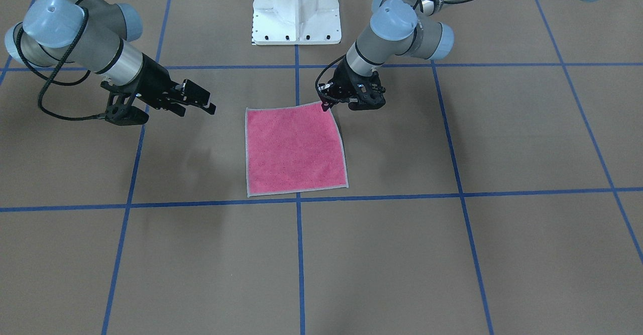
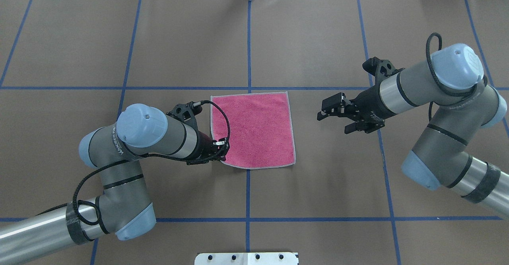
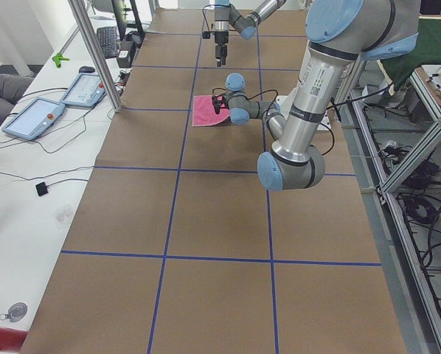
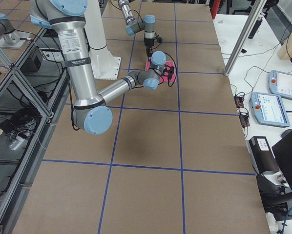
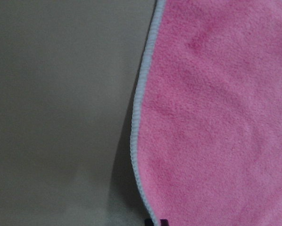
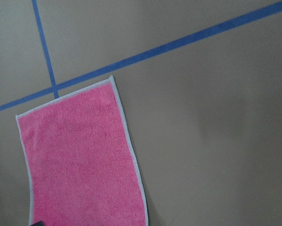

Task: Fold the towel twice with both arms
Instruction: 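Pinch the towel's near corner with the left gripper while the right hovers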

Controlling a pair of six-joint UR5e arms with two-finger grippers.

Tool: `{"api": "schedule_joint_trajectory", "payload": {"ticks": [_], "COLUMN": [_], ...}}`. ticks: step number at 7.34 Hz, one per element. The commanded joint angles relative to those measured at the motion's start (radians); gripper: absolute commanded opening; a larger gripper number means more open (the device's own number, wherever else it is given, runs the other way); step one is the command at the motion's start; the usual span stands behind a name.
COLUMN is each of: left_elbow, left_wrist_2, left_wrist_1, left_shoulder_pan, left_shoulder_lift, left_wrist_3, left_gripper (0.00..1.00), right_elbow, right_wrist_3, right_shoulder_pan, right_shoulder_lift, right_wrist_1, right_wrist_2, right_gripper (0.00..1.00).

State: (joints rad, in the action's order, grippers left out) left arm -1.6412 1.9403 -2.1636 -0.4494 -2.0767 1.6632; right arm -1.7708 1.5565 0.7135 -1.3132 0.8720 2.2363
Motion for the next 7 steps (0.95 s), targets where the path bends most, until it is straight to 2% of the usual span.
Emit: {"api": "schedule_joint_trajectory", "payload": {"ticks": [1,2,4,7], "left_elbow": [-0.008,-0.006,-0.006,-0.006], "left_wrist_2": [0.0,0.0,0.002,0.002], "left_wrist_1": [0.001,0.001,-0.001,-0.002], "left_shoulder_pan": [0.001,0.003,0.003,0.003], "left_shoulder_lift": [0.001,0.001,0.001,0.001], "left_wrist_3": [0.001,0.001,0.0,0.0], "left_gripper": [0.0,0.0,0.0,0.0], "right_elbow": [-0.001,0.002,0.014,0.06], "right_wrist_3": [0.054,0.069,0.074,0.062], "right_shoulder_pan": [-0.118,-0.15,-0.18,-0.198], "right_shoulder_lift": [0.018,0.029,0.089,0.107], "right_wrist_1": [0.01,0.012,0.108,0.116], "right_wrist_2": [-0.111,-0.13,-0.158,-0.199], "right_gripper": [0.99,0.98,0.98,0.98]}}
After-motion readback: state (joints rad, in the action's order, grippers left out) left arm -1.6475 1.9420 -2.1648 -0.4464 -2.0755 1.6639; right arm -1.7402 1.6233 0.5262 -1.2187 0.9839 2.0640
